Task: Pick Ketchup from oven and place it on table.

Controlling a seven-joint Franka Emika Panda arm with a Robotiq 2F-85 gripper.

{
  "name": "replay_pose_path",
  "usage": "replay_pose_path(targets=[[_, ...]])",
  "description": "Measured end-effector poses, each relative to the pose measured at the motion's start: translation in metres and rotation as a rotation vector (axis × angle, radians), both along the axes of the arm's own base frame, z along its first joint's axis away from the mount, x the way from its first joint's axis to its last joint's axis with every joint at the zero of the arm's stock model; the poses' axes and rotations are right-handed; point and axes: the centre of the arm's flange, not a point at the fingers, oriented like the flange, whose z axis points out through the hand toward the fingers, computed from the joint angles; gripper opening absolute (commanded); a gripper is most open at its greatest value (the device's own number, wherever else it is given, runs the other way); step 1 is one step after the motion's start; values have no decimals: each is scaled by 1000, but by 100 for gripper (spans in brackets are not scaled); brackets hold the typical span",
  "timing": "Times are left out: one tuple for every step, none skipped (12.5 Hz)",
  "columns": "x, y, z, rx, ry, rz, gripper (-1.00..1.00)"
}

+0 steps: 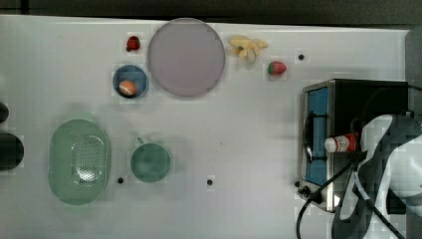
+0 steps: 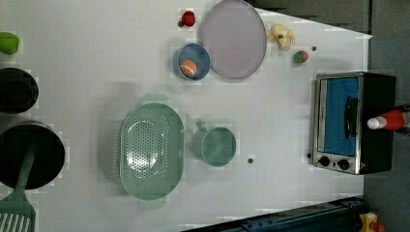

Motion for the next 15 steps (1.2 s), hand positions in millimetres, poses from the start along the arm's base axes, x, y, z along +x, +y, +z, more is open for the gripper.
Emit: replay_pose_path(targets=[[9,6,23,11,8,50,29],[17,19,50,23,14,93,29],[22,37,78,55,16,130,29],[25,63,109,88,7,184,29],[30,90,143,104,-21,243,29],[36,121,173,106,-38,310,29],[43,152,199,80,-66,387,29],[51,187,220,74,-99,463,29],[57,225,233,80,-111,534,29],[64,262,241,90,-116,600,29],[72,297,245,98,-128,662,29],[77,332,239,104,-112,723,29],[80,366,229,118,-82,783,29],[84,399,213,137,-51,831,29],[85,426,190,154,-14,854,29]])
